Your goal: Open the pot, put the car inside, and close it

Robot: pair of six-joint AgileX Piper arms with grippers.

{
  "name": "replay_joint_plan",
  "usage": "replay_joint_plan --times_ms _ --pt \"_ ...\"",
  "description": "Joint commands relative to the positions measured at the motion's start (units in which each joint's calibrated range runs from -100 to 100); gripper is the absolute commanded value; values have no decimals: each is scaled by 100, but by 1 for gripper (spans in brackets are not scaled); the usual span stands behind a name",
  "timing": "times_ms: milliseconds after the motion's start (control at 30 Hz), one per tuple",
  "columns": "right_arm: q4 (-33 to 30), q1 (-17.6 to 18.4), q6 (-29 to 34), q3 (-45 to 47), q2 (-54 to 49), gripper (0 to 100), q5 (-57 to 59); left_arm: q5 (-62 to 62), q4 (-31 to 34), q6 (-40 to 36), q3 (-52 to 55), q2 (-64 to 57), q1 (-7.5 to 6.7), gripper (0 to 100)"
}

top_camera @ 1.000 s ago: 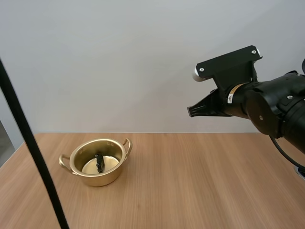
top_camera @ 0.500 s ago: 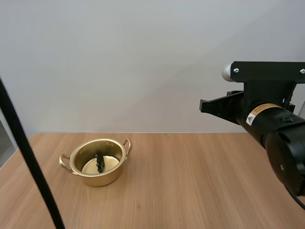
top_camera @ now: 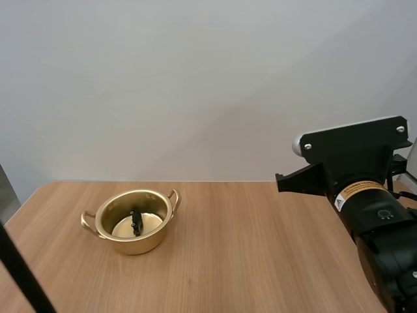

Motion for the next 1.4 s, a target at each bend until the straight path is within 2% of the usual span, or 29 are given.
replay_joint_plan --times_ms 0,267,467,800,1367 --pt "340 -3 4 6 -85 0 -114 59 16 -5 -3 -4 -15 0" --pt "935 -3 4 6 -101 0 -92 297 91 -5 -3 -4 -15 0" --pt "947 -3 4 6 -169 0 -74 243 86 -5 -3 -4 -15 0" --pt "947 -3 4 16 -1744 0 -74 242 86 -5 -3 -4 -17 0" --pt "947 48 4 4 -1779 0 -282 301 206 -5 -3 -4 -17 0"
